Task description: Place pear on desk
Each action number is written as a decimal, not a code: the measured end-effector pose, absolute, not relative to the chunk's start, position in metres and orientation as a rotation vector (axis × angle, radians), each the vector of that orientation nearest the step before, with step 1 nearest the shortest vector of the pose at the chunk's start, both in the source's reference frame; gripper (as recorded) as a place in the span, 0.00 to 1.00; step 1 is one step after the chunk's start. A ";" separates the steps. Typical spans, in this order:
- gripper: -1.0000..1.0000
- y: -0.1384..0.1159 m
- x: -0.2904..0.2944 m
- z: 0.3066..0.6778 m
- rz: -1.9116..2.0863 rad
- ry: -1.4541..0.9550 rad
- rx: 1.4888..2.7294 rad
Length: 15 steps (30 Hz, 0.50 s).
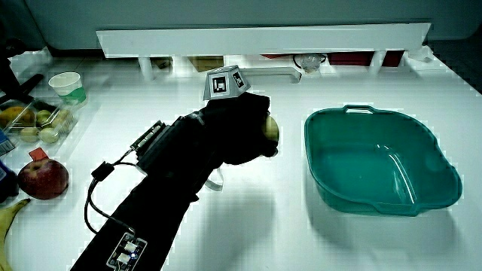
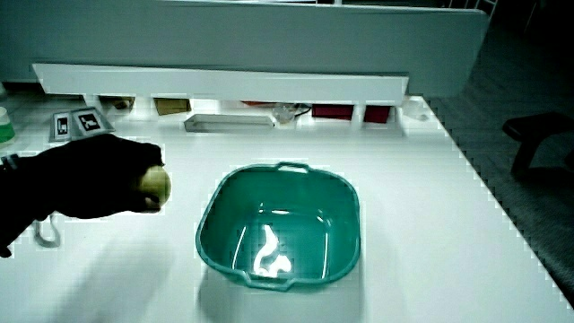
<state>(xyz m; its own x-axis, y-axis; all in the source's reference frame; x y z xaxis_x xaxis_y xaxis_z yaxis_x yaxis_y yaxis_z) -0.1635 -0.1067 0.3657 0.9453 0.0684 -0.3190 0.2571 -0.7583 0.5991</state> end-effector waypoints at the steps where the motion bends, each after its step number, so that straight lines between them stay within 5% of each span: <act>1: 0.50 -0.107 -0.167 0.370 -0.364 0.219 2.411; 15: 0.50 -0.106 -0.176 0.410 -0.305 0.157 2.343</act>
<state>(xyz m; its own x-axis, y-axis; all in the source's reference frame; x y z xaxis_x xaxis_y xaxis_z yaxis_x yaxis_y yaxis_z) -0.1760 -0.1065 0.4097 0.9640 0.0229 -0.2649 0.2028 -0.7075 0.6770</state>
